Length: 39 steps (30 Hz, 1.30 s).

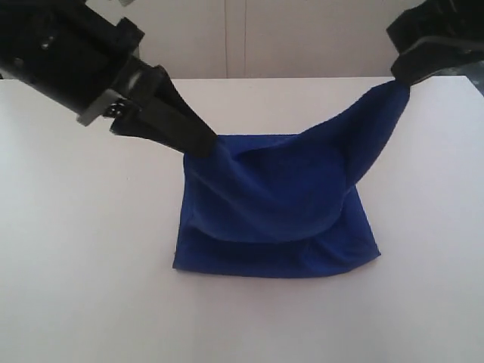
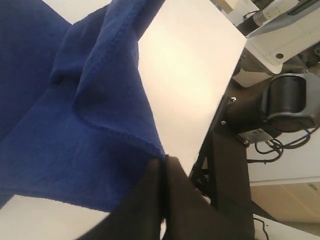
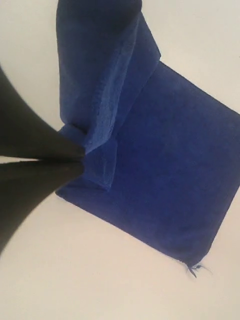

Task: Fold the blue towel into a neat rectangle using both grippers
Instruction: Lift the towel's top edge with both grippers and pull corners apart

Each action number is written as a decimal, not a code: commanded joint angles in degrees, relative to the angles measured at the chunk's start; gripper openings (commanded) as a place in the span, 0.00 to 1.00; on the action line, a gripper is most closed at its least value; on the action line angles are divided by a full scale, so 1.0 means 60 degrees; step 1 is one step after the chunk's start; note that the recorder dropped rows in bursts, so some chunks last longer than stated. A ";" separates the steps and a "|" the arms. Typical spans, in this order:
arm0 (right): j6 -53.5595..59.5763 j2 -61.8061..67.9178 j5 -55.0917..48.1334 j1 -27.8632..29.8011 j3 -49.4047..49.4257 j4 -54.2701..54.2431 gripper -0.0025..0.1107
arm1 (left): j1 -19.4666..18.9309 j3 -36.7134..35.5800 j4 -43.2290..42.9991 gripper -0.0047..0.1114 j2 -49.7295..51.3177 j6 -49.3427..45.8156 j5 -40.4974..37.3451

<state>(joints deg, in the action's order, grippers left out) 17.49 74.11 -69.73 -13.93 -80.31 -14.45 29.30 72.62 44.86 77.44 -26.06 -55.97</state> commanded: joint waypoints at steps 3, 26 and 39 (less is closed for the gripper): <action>0.0116 -0.1867 -0.0039 0.0044 0.1401 -0.0050 0.02 | 0.0160 -0.0153 0.0591 0.04 -0.1041 0.0253 -0.0813; 0.0116 -0.3319 0.0181 0.0044 0.2760 0.0394 0.02 | 0.1343 -0.1477 -0.1144 0.04 -0.1673 0.0523 0.2334; -0.0024 -0.1432 0.2796 0.0044 0.2760 0.1173 0.02 | 0.1343 -0.1493 -0.2615 0.04 -0.0695 0.0567 0.4985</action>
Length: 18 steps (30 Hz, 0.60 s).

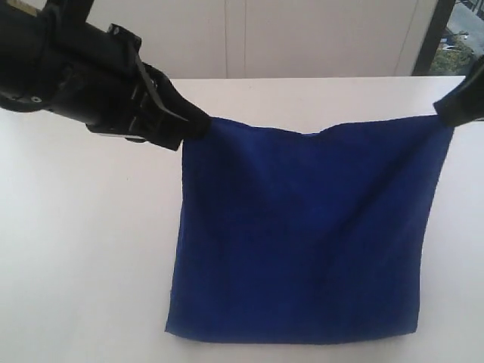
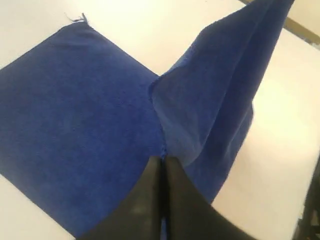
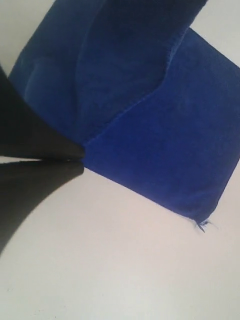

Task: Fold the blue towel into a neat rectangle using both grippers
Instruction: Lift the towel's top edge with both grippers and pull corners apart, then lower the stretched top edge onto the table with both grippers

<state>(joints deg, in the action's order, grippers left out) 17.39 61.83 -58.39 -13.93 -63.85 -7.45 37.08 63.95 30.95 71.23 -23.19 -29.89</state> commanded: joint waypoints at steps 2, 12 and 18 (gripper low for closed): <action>-0.0007 0.1004 0.1375 0.0044 0.0018 0.0005 0.02 | 0.0026 -0.0047 -0.0419 0.04 0.0533 0.0088 0.1102; -0.0007 0.2673 0.3225 0.0044 -0.0016 0.0069 0.02 | -0.0419 -0.0047 -0.0459 0.04 0.1953 0.0122 0.3067; -0.0007 0.3449 0.4181 0.0044 -0.0061 0.0069 0.02 | -0.0632 0.0086 -0.0459 0.04 0.2649 0.0122 0.3751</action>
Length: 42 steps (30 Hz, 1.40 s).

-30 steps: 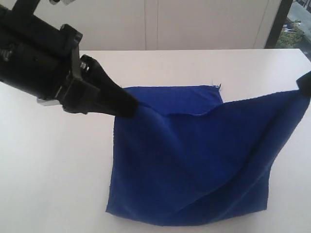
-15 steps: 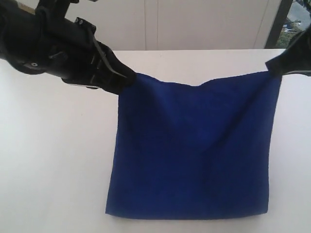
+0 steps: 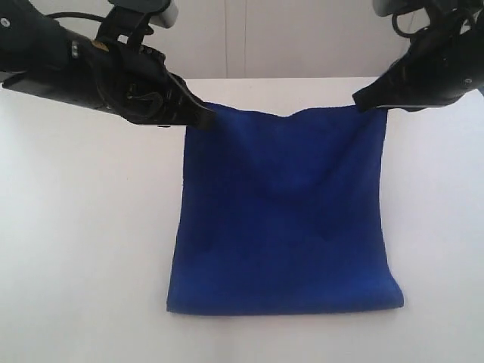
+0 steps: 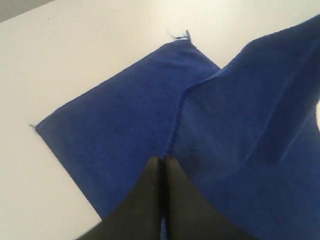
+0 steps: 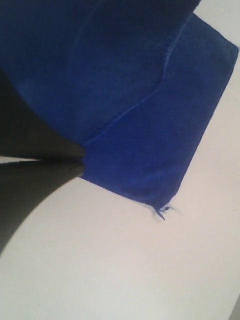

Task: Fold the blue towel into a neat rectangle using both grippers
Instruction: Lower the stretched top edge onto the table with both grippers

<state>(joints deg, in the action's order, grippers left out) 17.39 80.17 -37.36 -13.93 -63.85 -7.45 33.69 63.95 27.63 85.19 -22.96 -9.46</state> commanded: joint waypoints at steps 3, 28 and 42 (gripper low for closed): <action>-0.0007 0.0758 0.0922 0.0044 -0.0362 0.0102 0.02 | -0.0067 0.0257 0.0093 0.04 0.0644 0.0084 0.0665; -0.0029 0.3828 0.2799 0.0044 -0.2047 0.0128 0.02 | -0.1023 0.2665 0.0093 0.04 0.3671 0.0069 0.1156; -0.0047 0.5958 0.5279 0.0044 -0.2063 0.0110 0.02 | -0.1155 0.2689 0.0050 0.04 0.5700 -0.0050 0.3706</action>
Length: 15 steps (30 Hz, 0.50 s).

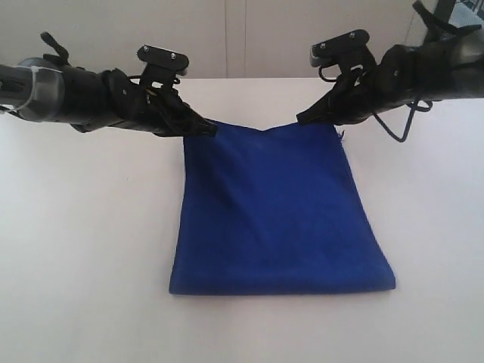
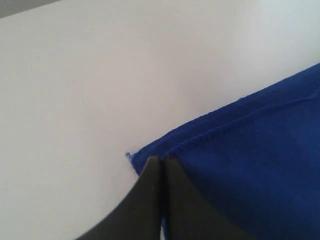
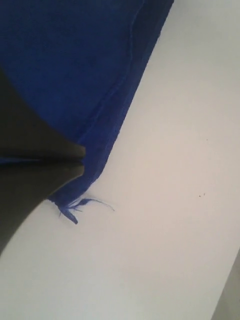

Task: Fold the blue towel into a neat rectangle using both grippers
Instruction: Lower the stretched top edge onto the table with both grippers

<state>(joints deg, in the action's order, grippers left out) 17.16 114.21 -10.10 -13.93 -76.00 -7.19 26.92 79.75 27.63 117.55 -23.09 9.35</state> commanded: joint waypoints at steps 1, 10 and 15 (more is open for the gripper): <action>-0.0009 0.0322 0.0826 0.0044 -0.0038 0.0067 0.02 | -0.0026 0.0055 0.0050 0.04 0.0375 -0.0029 0.0746; 0.0115 0.0614 0.1356 0.0044 -0.0038 0.0067 0.02 | 0.0006 0.0071 -0.1359 0.04 0.0959 0.0105 0.1823; 0.0115 0.0609 0.1412 0.0044 -0.0038 0.0067 0.02 | 0.0006 0.0071 -0.1539 0.04 0.0959 0.0105 0.2077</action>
<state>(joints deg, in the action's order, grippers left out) 17.27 117.94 -2.60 -13.93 -76.00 -7.19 26.82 79.84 18.60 123.42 -22.97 20.05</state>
